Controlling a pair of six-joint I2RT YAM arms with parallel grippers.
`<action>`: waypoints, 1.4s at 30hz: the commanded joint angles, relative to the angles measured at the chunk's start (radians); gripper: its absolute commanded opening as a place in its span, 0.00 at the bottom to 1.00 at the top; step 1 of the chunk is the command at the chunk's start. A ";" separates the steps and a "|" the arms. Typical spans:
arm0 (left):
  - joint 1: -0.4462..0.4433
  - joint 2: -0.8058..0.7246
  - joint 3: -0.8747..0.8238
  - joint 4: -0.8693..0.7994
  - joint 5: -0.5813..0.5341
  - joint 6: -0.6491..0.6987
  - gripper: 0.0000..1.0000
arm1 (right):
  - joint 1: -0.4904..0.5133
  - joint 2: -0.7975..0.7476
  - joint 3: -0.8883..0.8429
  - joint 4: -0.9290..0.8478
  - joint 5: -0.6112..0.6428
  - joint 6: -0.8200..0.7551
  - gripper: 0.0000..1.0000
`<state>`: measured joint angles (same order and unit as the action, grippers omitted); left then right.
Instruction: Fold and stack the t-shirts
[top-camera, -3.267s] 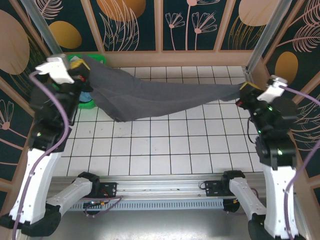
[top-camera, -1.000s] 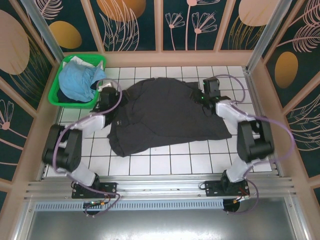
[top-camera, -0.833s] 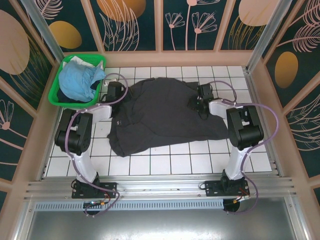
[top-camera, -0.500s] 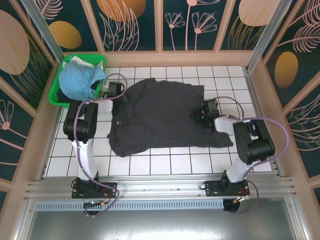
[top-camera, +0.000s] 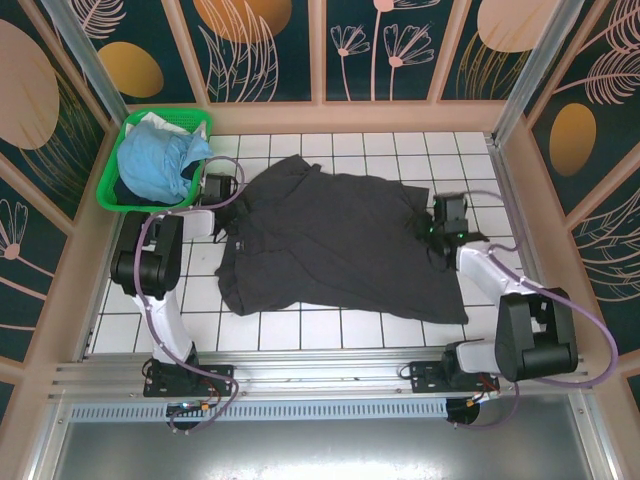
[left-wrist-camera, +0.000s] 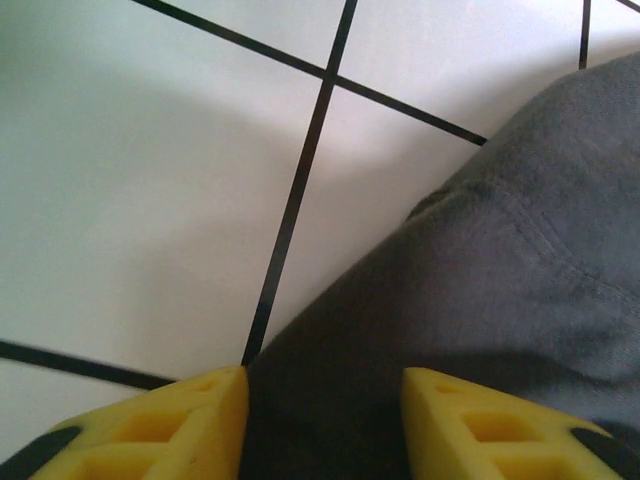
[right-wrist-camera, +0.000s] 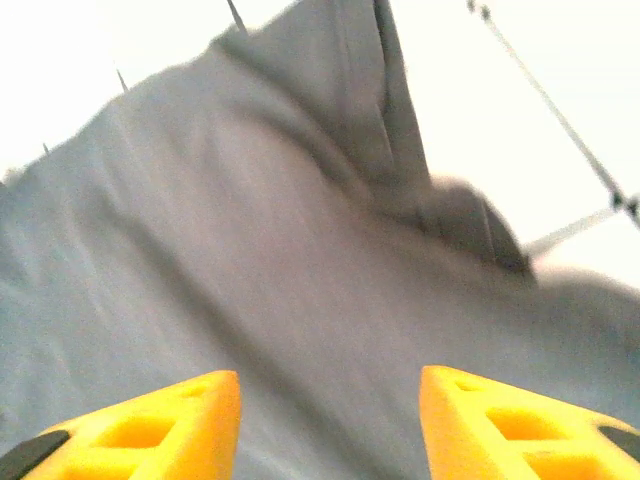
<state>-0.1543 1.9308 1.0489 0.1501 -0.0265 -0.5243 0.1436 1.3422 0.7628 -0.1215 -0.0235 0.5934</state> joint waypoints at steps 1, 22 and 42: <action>0.000 -0.042 0.045 -0.033 0.058 0.020 0.51 | -0.067 0.114 0.167 0.010 0.053 -0.101 0.45; -0.054 0.537 0.799 -0.146 0.419 0.049 0.50 | -0.166 0.853 0.743 -0.086 -0.080 -0.101 0.10; 0.055 0.515 0.797 -0.237 0.243 -0.009 0.50 | -0.247 1.073 1.293 -0.389 -0.079 -0.124 0.14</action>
<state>-0.1085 2.4886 1.9003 -0.0196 0.3191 -0.4950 -0.0978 2.4523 2.0224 -0.4278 -0.1272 0.4797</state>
